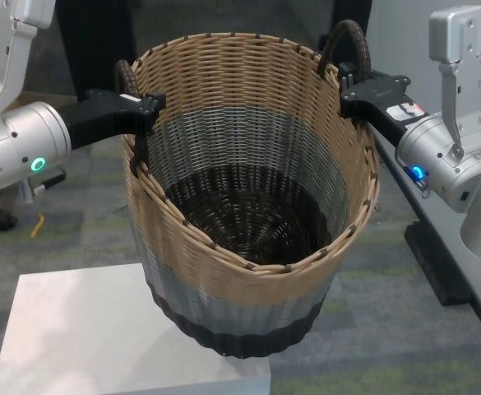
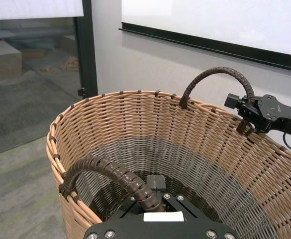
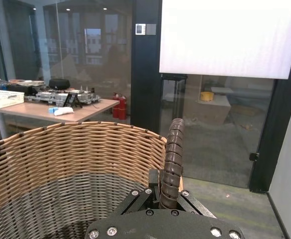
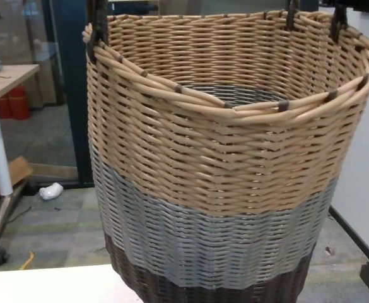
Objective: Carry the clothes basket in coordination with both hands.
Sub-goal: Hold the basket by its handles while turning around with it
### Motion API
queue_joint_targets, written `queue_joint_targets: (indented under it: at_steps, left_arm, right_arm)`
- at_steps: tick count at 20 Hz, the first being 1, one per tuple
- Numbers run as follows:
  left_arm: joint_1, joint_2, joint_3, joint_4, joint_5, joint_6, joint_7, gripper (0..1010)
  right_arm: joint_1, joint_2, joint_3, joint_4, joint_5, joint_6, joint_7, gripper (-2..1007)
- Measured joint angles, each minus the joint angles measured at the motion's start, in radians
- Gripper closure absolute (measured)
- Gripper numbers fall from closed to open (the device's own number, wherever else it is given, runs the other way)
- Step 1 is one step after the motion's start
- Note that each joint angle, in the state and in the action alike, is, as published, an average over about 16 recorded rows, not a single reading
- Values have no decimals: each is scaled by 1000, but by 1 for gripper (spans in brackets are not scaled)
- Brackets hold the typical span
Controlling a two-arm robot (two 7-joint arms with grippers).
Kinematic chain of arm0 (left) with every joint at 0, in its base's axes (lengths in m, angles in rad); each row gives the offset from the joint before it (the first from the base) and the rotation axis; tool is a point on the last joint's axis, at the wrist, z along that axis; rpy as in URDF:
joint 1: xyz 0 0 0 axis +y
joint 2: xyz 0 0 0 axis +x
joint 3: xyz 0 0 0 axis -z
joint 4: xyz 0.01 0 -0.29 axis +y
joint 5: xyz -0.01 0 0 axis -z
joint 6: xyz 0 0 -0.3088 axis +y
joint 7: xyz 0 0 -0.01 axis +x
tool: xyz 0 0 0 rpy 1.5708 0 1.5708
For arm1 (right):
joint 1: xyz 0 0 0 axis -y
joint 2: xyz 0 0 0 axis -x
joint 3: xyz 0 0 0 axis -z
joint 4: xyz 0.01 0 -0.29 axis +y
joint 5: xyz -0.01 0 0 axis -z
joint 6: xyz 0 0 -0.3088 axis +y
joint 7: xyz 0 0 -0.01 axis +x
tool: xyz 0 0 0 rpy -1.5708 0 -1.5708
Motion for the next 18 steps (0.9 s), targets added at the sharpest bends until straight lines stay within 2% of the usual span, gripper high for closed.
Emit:
queue_joint_targets:
  at_steps: [8, 18]
  left_arm:
    - [-6, 0, 8, 5, -1, -2, -5, 1010]
    - [-38, 4, 47, 27, -3, -18, -21, 1010]
  right_arm:
    - [0, 0, 0, 0, 1, 0, 0, 980]
    - [-5, 7, 4, -8, 11, -1, -1, 980]
